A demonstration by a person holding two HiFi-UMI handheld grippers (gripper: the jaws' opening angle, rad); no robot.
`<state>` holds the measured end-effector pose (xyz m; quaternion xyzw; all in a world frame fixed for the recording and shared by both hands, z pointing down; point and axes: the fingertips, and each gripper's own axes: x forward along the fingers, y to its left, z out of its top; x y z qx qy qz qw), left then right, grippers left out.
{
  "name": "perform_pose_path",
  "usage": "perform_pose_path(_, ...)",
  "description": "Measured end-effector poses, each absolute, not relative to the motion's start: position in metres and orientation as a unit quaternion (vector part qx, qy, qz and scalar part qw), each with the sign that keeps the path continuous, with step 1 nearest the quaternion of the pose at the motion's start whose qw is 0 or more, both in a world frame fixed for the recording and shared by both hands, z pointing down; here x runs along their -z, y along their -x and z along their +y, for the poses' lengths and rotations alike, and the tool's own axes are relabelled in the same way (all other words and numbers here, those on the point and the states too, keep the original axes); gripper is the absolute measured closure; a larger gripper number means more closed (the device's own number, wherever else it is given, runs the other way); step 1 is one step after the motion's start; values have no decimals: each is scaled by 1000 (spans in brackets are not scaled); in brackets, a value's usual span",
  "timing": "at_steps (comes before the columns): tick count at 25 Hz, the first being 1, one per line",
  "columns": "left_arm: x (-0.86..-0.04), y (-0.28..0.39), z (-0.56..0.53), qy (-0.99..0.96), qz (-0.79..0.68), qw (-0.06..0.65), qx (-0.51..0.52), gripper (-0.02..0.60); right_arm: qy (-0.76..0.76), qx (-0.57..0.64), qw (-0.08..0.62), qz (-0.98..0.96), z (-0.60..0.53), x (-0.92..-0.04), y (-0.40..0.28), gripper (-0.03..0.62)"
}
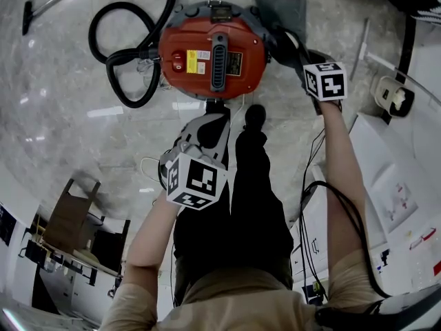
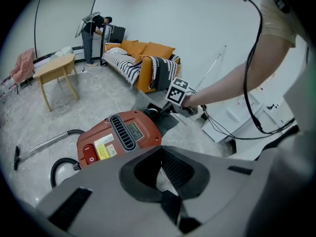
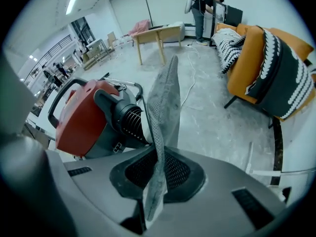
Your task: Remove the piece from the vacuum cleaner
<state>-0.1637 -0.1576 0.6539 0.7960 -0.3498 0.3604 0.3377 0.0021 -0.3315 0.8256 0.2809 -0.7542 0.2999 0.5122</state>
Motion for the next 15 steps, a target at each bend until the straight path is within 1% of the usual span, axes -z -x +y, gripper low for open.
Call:
perform_pose_path(5, -655, 160, -155, -796, -348, 346, -355, 577, -275, -276, 531, -753, -326, -826, -4, 566)
perform_pose_path(15, -656, 157, -155, -796, -349, 345, -354, 577, -292, -275, 530, -747, -331, -825, -5, 566)
